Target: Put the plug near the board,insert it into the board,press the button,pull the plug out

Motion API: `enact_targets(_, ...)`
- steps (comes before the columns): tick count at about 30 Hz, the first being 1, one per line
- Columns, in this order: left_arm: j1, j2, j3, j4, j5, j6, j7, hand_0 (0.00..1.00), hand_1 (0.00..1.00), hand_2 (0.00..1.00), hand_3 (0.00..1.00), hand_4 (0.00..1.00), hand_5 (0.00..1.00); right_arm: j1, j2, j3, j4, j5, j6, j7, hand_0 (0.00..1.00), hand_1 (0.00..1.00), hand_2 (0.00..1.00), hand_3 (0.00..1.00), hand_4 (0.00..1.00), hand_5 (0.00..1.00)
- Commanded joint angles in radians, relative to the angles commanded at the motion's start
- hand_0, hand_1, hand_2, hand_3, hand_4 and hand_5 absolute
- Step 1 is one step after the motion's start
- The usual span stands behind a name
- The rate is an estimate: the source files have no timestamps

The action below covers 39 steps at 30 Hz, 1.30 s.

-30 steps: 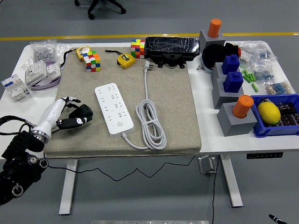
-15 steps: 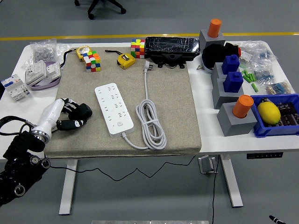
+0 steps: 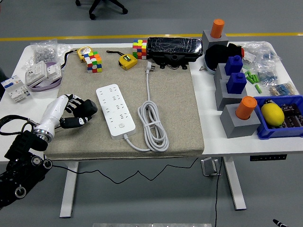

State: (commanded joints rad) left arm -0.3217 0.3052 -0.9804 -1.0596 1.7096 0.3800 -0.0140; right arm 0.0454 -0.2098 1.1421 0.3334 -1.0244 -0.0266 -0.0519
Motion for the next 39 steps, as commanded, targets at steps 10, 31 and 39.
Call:
enact_targets(10,-0.054,0.003,0.055,0.001,-0.016,-0.016,-0.009,0.43,0.44,0.473,0.541,0.715,0.002,0.003,-0.001,0.0,0.0,0.002,0.0,0.0,0.65,0.647,0.647,0.569,0.991,0.561)
enact_targets(31,-0.085,-0.002,0.111,0.039,-0.021,-0.037,-0.004,0.435,0.44,0.473,0.541,0.713,0.002,0.004,-0.002,0.0,0.001,0.002,0.001,-0.001,0.65,0.647,0.647,0.568,0.991,0.56)
enact_targets(39,-0.089,-0.004,0.115,0.05,-0.018,-0.035,-0.001,0.433,0.442,0.475,0.542,0.716,0.002,0.003,-0.002,-0.001,0.001,0.003,0.001,-0.001,0.65,0.647,0.646,0.568,0.99,0.56)
